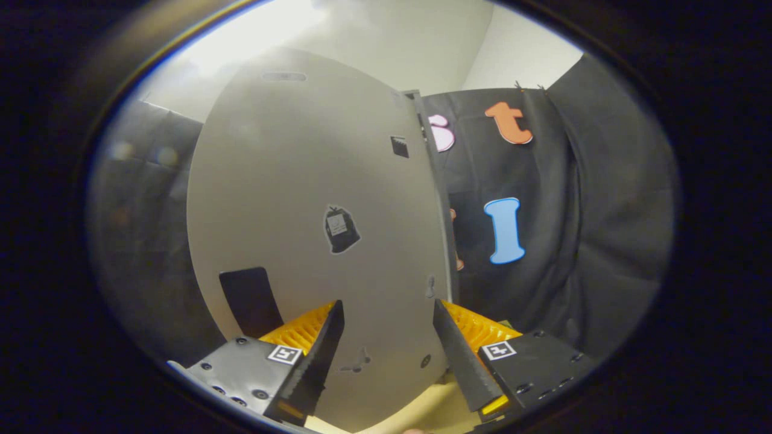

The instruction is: Open the shoe cabinet door, grab the shoes and put them into the shoe cabinet, then close the shoe cabinet door.

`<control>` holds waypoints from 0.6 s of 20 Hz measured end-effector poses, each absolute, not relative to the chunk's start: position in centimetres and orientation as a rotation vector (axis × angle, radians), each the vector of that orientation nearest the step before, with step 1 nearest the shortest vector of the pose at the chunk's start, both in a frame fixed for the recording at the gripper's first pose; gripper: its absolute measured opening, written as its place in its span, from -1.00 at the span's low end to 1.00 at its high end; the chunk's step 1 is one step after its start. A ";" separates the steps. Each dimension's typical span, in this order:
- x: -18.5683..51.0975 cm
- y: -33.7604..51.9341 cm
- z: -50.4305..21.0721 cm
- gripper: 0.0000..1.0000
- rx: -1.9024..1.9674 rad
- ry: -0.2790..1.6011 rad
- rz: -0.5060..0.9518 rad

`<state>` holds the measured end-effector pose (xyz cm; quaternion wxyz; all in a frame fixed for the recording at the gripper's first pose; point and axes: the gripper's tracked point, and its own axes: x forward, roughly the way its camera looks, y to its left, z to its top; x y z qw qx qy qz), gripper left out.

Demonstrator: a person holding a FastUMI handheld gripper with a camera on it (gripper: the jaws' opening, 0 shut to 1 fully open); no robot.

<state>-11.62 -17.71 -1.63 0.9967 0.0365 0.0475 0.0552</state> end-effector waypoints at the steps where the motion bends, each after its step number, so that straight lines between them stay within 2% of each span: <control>1: -11.0 -16.7 -1.9 0.86 0.071 0.102 0.124; 7: -7.3 -9.7 -3.7 0.91 0.058 0.131 0.223; 12: -5.4 -5.3 -4.8 0.91 0.019 0.138 0.217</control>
